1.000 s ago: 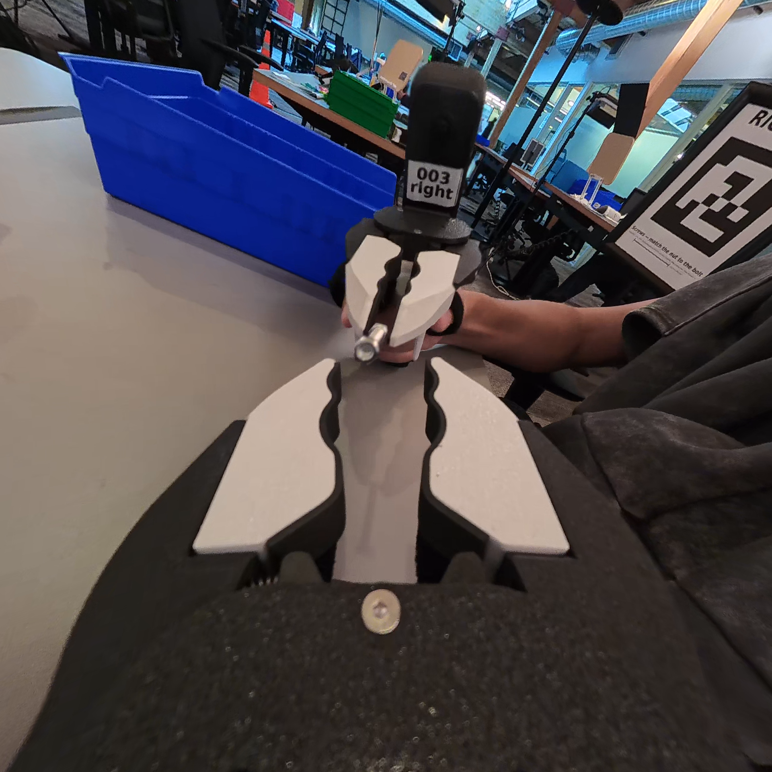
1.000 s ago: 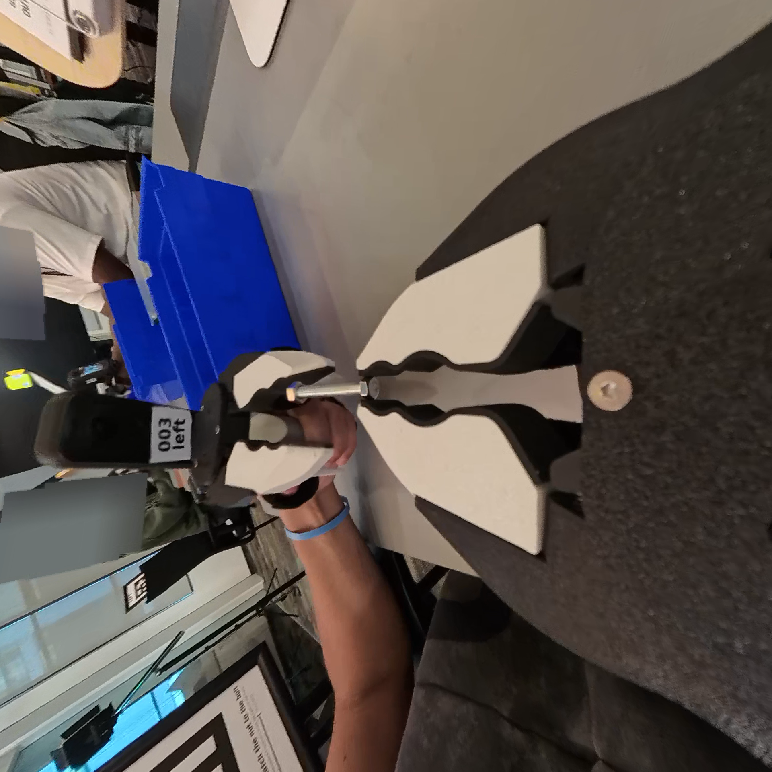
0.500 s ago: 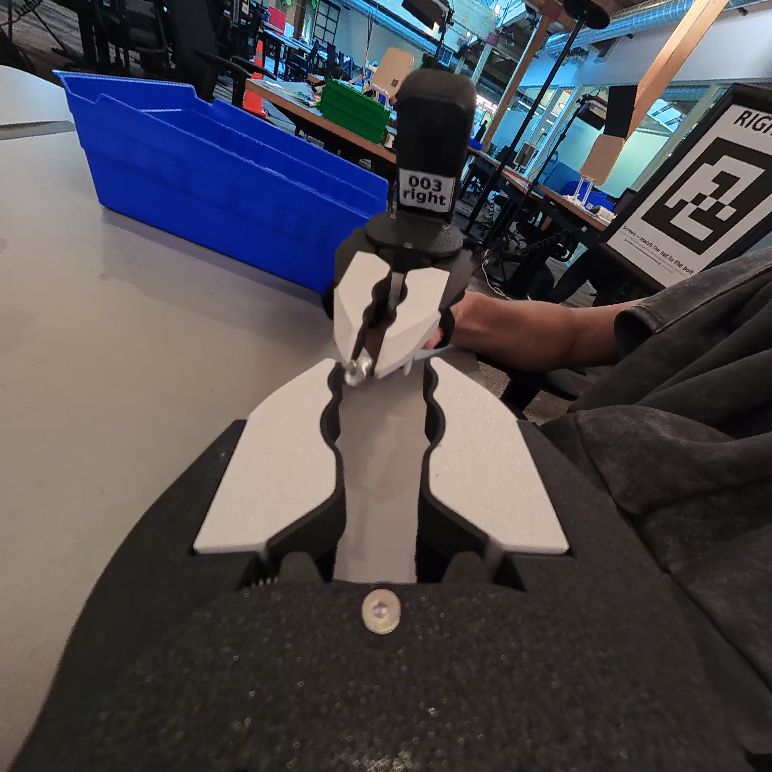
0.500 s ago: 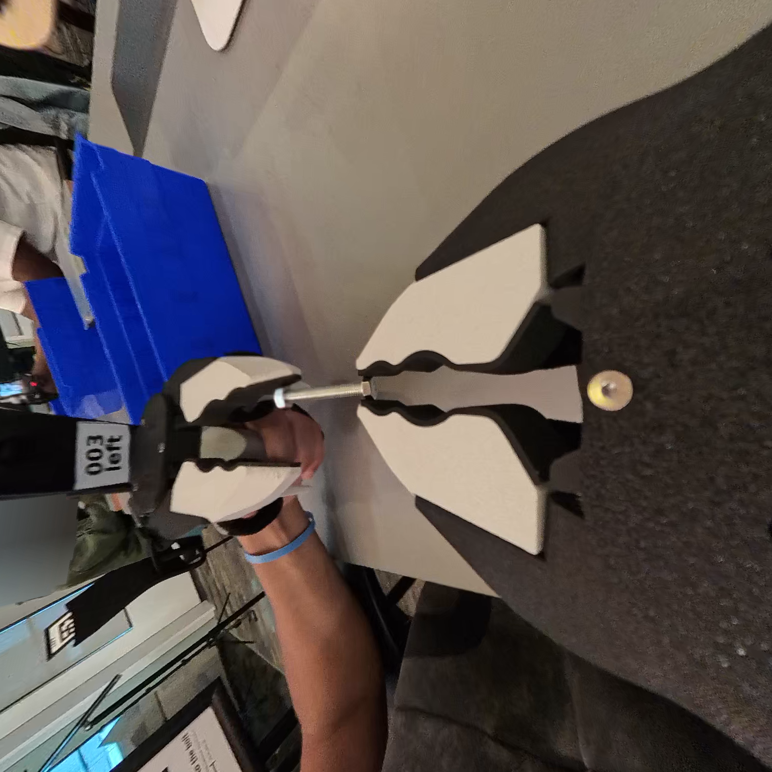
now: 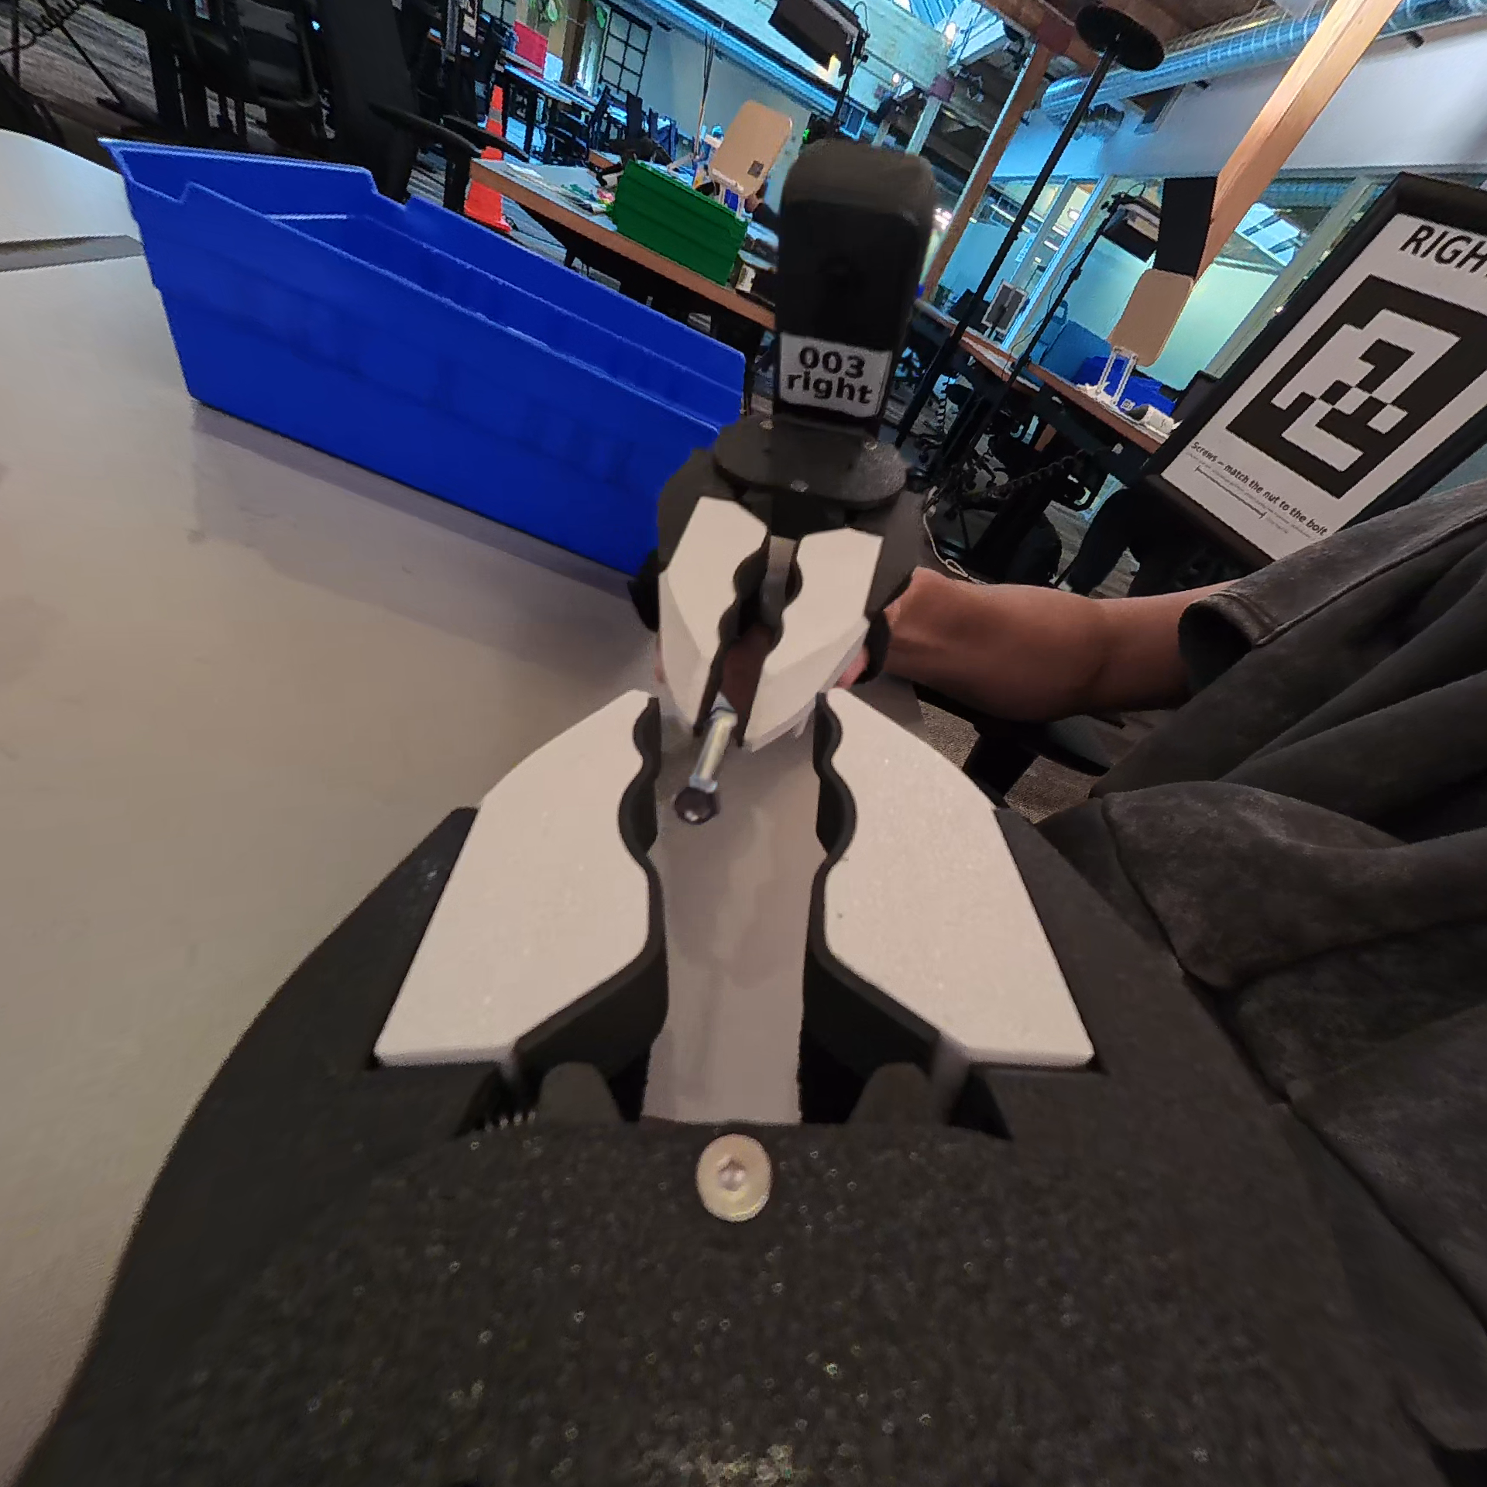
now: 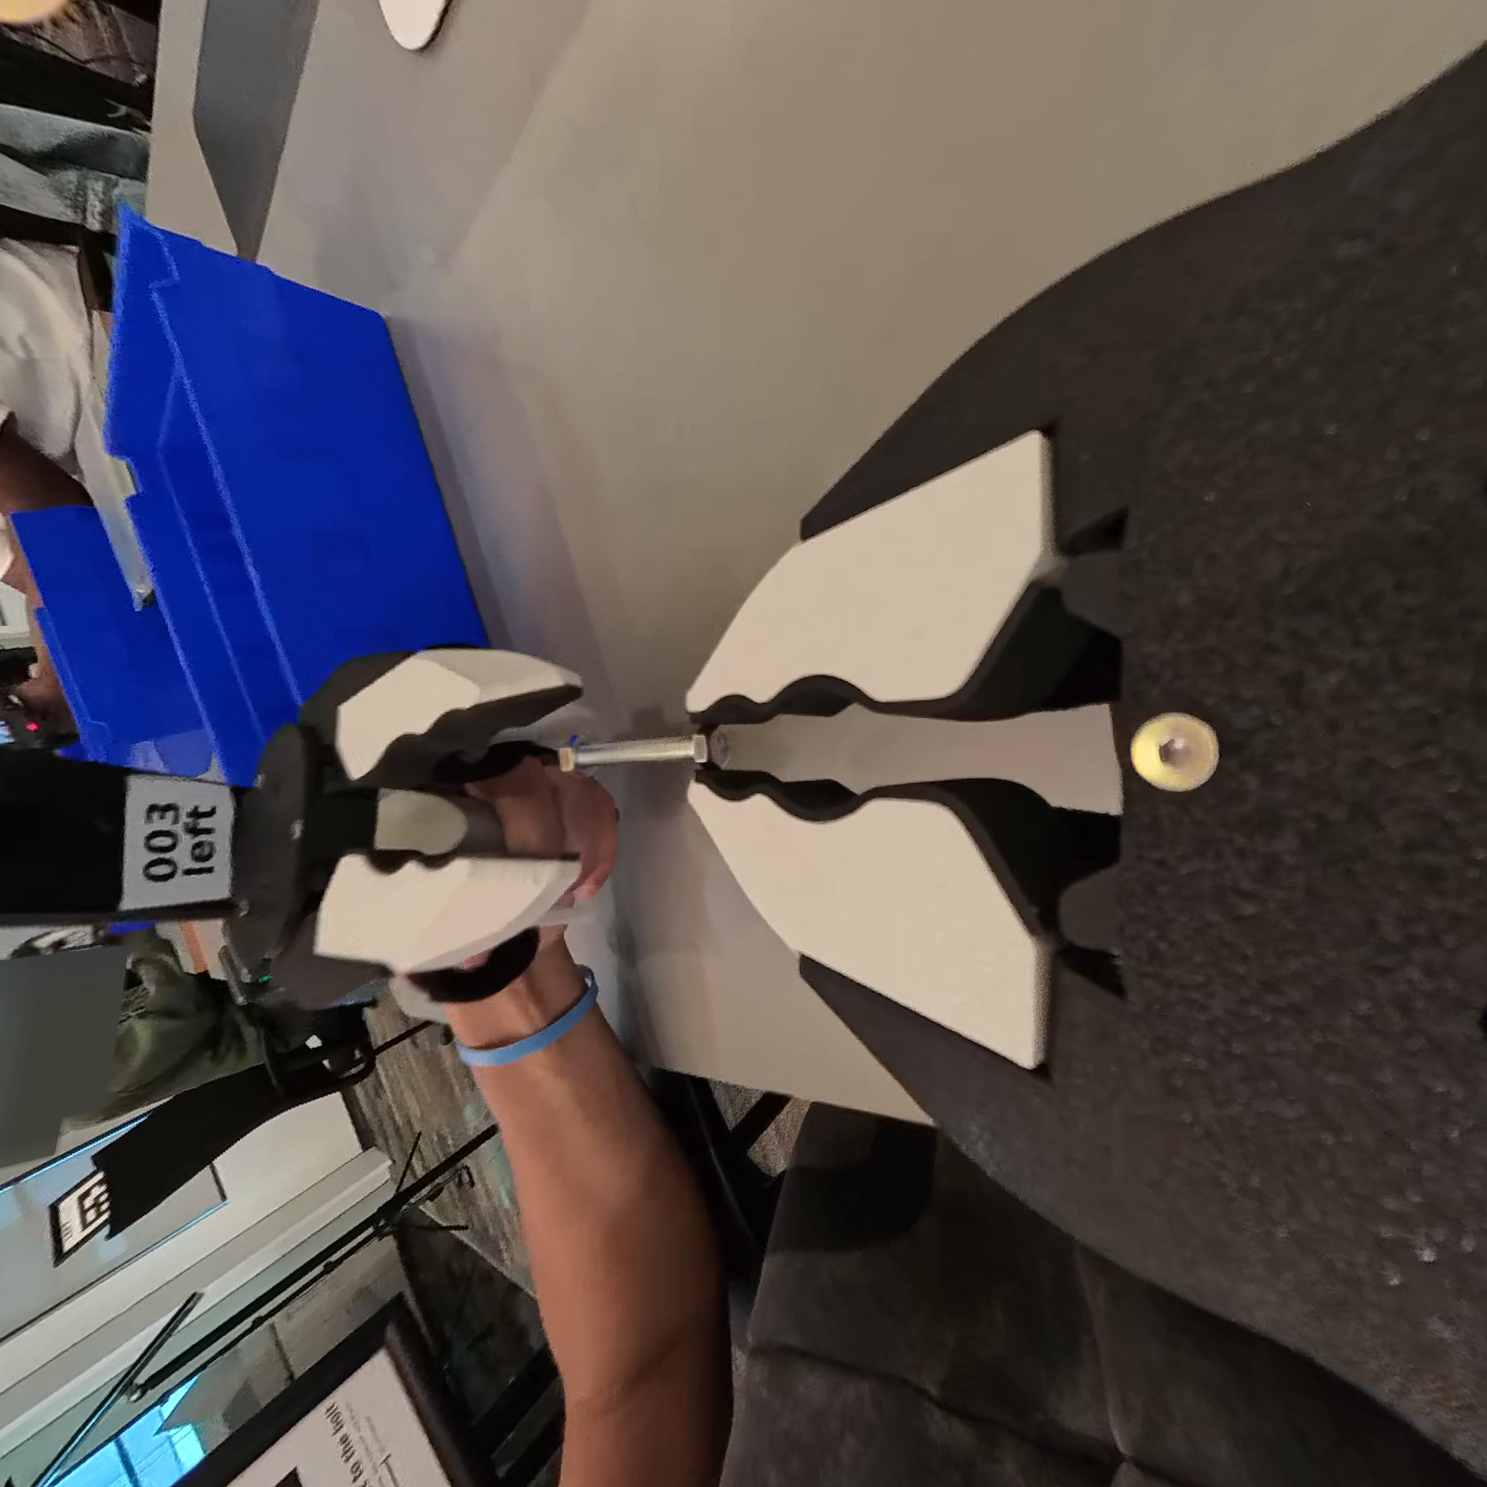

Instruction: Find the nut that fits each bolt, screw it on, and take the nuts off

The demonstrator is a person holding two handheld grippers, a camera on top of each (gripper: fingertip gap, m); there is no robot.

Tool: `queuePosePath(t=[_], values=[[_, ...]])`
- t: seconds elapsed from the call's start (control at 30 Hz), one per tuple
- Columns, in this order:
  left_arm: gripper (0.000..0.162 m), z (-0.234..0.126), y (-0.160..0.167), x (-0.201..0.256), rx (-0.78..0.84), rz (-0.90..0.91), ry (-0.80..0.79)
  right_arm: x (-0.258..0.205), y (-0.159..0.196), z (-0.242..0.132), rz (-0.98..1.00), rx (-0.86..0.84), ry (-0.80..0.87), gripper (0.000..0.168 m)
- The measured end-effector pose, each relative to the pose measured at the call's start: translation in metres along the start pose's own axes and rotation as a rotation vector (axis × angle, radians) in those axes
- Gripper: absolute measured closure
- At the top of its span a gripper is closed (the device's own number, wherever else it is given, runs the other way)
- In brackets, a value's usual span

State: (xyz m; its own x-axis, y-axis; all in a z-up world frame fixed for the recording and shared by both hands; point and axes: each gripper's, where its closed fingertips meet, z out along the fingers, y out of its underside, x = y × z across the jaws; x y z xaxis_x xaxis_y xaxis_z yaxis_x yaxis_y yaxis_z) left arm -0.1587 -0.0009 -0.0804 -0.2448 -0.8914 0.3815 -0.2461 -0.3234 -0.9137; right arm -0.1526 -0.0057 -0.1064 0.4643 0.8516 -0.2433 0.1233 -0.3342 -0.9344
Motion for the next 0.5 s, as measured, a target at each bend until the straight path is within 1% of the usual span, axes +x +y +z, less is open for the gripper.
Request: queuePosePath(t=[0.1, 0.17, 0.37, 0.5], values=[[0.126, -0.002, 0.000, 0.000, 0.007, -0.007, 0.004, 0.001, -0.016, -0.010, 0.000, 0.056, 0.004, 0.157], [0.126, -0.002, -0.001, 0.000, 0.011, -0.007, 0.007, 0.004, -0.020, -0.014, 0.007, 0.072, 0.010, 0.157], [0.126, -0.002, -0.002, 0.002, 0.014, -0.001, 0.013, 0.002, 0.003, 0.001, 0.006, -0.012, 0.004, 0.157], [0.126, -0.003, -0.001, 0.000, 0.010, -0.007, 0.008, -0.001, -0.018, -0.009, 0.000, 0.049, -0.002, 0.157]])
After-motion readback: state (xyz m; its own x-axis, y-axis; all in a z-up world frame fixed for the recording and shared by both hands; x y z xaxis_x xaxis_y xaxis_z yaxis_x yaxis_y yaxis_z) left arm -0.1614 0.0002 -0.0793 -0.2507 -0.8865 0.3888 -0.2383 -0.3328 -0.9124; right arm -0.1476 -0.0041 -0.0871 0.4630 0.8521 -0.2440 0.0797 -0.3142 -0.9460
